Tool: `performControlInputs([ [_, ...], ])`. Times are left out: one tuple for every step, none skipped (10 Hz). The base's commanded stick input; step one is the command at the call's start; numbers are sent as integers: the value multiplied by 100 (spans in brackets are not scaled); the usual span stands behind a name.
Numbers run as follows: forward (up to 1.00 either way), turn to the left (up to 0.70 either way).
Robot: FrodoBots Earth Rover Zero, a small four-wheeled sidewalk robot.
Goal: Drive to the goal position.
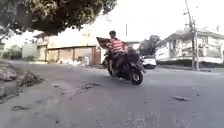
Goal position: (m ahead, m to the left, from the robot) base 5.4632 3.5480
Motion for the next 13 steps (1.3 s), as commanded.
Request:
performControlInputs([
  [100,0],
  [100,0],
  [100,5],
  [100,40],
  [100,40],
  [100,40],
  [100,40],
  [100,40],
  [100,40],
  [100,40],
  [100,40],
  [100,40],
  [100,40],
])
